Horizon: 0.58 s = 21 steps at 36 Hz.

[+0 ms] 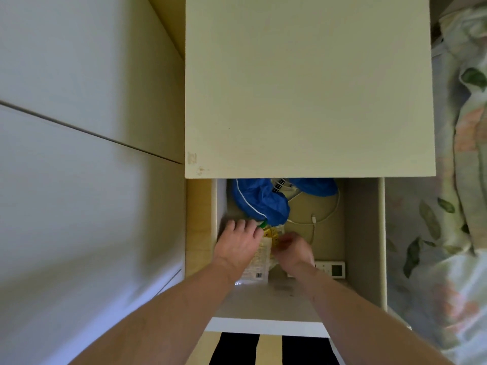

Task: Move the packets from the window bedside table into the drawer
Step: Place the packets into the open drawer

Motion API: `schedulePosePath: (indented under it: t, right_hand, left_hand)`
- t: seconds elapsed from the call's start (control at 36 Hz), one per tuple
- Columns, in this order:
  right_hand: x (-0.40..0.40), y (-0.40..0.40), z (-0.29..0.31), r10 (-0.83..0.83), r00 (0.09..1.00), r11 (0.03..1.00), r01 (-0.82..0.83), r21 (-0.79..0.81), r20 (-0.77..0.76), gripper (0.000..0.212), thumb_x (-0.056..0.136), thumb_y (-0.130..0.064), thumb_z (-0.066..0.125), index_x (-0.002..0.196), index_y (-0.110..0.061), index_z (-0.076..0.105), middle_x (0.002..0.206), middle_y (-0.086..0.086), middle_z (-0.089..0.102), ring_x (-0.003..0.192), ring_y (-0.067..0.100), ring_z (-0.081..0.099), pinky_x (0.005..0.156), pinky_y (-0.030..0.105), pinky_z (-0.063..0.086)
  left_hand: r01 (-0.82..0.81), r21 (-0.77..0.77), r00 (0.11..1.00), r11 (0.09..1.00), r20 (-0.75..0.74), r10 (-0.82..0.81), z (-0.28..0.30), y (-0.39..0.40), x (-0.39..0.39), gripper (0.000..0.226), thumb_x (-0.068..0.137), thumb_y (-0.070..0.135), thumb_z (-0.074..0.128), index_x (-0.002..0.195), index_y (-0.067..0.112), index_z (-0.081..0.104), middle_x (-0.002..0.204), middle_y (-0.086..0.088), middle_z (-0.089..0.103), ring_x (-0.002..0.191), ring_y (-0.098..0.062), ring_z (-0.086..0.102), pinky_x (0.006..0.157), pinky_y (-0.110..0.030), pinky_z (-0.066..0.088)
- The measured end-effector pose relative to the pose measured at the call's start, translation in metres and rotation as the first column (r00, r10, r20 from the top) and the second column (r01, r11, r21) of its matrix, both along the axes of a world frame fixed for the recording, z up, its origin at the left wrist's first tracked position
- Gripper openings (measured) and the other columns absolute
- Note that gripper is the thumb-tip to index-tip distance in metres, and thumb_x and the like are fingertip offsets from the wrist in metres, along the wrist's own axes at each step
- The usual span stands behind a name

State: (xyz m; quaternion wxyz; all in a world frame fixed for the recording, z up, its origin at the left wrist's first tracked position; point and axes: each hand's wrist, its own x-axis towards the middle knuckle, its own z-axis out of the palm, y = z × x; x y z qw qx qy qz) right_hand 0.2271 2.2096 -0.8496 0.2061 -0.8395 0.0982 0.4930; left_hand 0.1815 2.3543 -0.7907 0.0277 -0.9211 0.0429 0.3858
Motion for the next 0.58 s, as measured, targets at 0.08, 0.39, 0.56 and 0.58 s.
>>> schedulePosePath:
  t: [0.08,0.39,0.56,0.58]
  right_hand:
    - [-0.001,-0.003,-0.001,0.054,0.998,0.999,-0.054,-0.004,0.011,0.028,0.083,-0.023,0.079,0.102,-0.029,0.058,0.095,-0.006,0.066,0.086,0.015,0.062,0.071,0.027,0.05]
    - [0.034,-0.044,-0.005,0.262,0.964,0.95,-0.251,-0.186,0.039,0.022,0.098,-0.028,0.061,0.111,-0.012,0.07,0.104,0.009,0.071,0.088,0.024,0.064,0.072,0.03,0.048]
    - [0.025,-0.032,0.005,-0.003,0.993,0.989,0.021,-0.15,0.119,0.019,0.096,-0.022,0.063,0.104,-0.01,0.074,0.093,0.008,0.07,0.084,0.024,0.064,0.072,0.031,0.054]
    - [0.018,-0.027,0.008,-0.016,0.997,0.993,0.024,-0.116,0.075,0.017,0.095,-0.022,0.064,0.105,-0.012,0.074,0.091,0.004,0.067,0.083,0.021,0.062,0.072,0.03,0.052]
  left_hand:
    - [0.087,-0.128,0.996,0.988,0.02,-0.085,0.001,0.0,-0.006,0.06,0.086,0.0,0.066,0.14,0.009,0.039,0.147,-0.016,0.036,0.133,-0.035,0.041,0.109,-0.05,0.04]
    - [0.256,-0.105,0.96,0.961,-0.088,-0.265,-0.008,-0.004,-0.031,0.051,0.096,0.014,0.056,0.145,0.006,0.046,0.156,-0.015,0.028,0.134,-0.033,0.036,0.105,-0.048,0.041]
    - [0.383,0.019,0.903,0.923,-0.22,-0.37,-0.008,-0.006,-0.043,0.064,0.101,0.03,0.05,0.157,0.008,0.027,0.166,-0.016,0.012,0.148,-0.042,0.02,0.123,-0.058,0.008]
    - [0.405,0.03,0.89,0.914,-0.241,-0.386,-0.006,-0.007,-0.045,0.064,0.102,0.033,0.049,0.157,0.009,0.026,0.167,-0.016,0.011,0.149,-0.043,0.019,0.123,-0.059,0.003]
